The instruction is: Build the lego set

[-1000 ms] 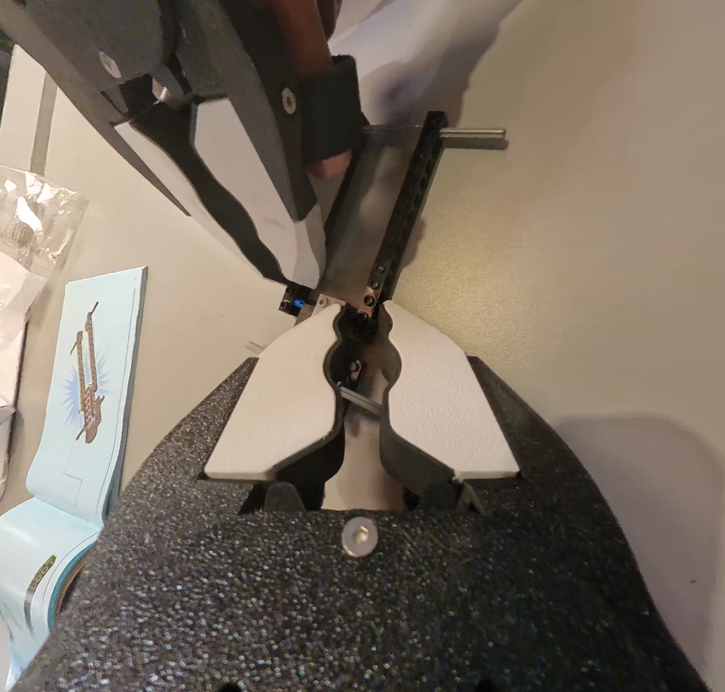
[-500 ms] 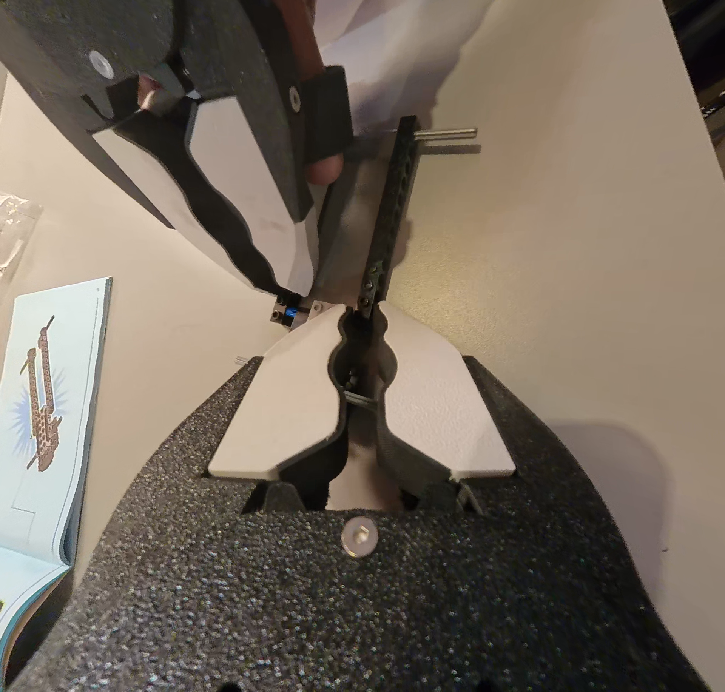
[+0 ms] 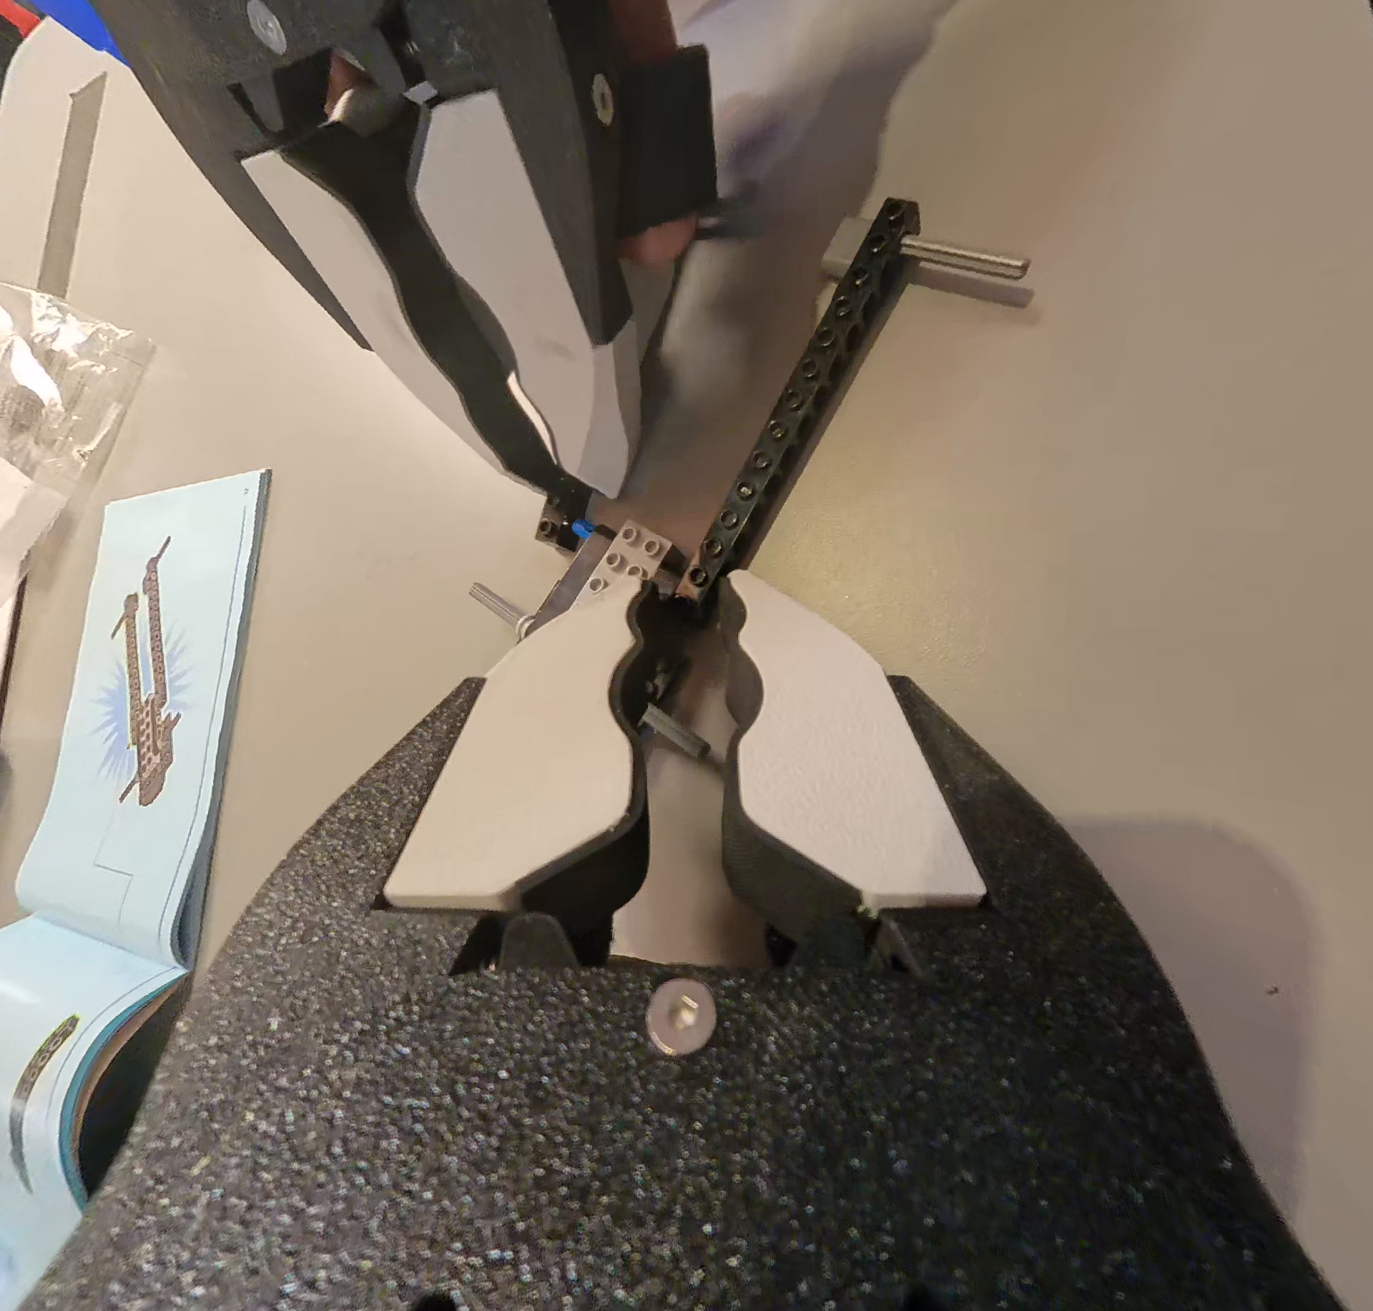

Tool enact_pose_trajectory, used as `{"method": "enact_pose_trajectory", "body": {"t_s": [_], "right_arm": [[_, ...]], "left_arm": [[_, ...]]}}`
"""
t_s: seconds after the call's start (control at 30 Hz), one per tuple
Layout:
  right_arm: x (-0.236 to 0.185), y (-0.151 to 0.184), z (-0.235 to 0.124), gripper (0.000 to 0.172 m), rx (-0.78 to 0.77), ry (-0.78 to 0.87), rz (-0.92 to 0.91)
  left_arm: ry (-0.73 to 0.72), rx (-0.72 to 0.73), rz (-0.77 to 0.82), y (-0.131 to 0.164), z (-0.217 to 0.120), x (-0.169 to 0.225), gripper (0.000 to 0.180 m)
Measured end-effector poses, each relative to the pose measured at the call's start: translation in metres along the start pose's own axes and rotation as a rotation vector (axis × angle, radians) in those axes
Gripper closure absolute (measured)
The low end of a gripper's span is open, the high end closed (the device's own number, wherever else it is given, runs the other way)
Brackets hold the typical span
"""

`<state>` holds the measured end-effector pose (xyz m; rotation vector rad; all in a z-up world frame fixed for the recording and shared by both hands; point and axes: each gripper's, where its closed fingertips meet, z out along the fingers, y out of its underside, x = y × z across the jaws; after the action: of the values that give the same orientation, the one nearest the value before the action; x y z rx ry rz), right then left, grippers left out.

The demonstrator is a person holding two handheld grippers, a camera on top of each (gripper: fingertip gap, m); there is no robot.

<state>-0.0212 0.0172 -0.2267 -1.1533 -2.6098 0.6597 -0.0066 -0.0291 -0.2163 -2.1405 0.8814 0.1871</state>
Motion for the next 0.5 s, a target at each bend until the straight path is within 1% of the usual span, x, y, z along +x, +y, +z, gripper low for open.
{"method": "enact_pose_trajectory", "body": {"t_s": [0.13,0.27,0.4,0.5], "right_arm": [[-0.003,-0.001,-0.002,0.153,-0.004,0.002,-0.01],[0.007,-0.004,-0.002,0.154,0.008,0.028,0.019],[0.003,-0.003,0.002,0.163,-0.006,-0.008,0.027],[0.002,-0.004,0.002,0.163,-0.001,-0.01,0.036]], "left_arm": [[-0.025,-0.01,0.03,0.0,0.002,0.0,0.164],[-0.04,-0.009,0.031,0.0,0.002,-0.002,0.164],[-0.056,-0.012,0.038,0.0,0.003,-0.004,0.165],[-0.053,-0.009,0.041,-0.001,0.003,-0.003,0.167]]}}
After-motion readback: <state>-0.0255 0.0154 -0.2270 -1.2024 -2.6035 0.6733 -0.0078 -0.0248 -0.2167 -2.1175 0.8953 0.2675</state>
